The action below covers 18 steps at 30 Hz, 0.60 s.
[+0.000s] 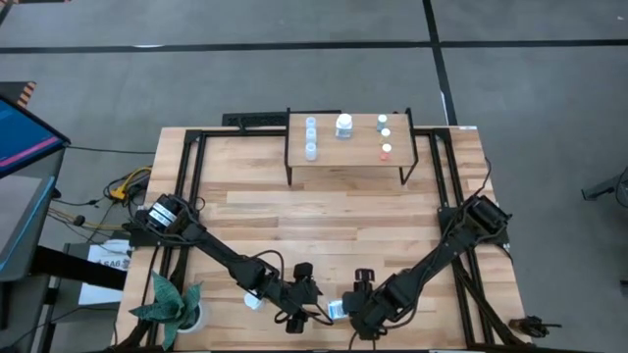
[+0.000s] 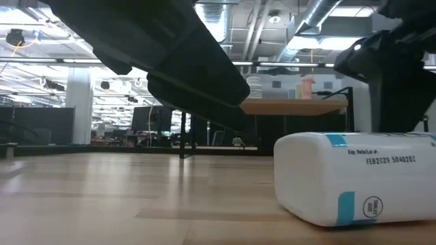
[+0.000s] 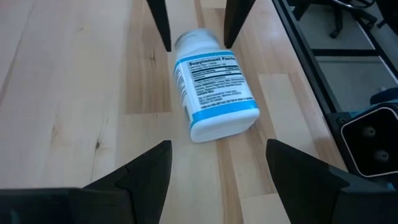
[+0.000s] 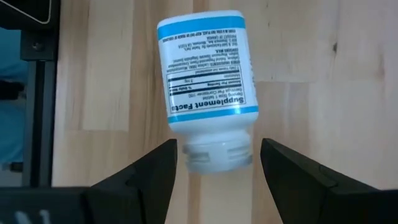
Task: Pick and place medicine bottles onto shelf by color
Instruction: Put the right white big pill bottle on the shelf
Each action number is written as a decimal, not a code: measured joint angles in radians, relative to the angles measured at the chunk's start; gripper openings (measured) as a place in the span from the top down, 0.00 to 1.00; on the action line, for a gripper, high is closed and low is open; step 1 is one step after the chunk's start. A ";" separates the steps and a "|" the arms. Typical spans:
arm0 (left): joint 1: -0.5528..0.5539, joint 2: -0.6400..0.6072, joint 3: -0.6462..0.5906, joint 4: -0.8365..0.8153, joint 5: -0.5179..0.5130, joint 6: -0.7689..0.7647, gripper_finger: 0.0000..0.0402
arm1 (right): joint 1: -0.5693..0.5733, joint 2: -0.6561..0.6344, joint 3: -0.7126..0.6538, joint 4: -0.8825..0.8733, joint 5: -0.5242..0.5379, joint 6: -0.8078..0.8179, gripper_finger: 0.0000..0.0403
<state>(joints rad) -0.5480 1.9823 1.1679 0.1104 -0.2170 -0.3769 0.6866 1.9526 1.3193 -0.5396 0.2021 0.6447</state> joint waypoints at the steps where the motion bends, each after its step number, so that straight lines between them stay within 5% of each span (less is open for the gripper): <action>1: 0.000 0.000 0.000 0.000 0.000 0.000 0.39 | -0.002 0.000 0.000 0.000 -0.003 -0.011 0.37; 18: 0.000 0.000 0.000 -0.010 0.000 -0.009 0.39 | -0.022 0.034 -0.002 0.000 -0.069 -0.074 0.37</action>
<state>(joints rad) -0.5480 1.9823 1.1679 0.1000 -0.2170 -0.3859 0.6643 1.9867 1.3175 -0.5394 0.1329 0.5710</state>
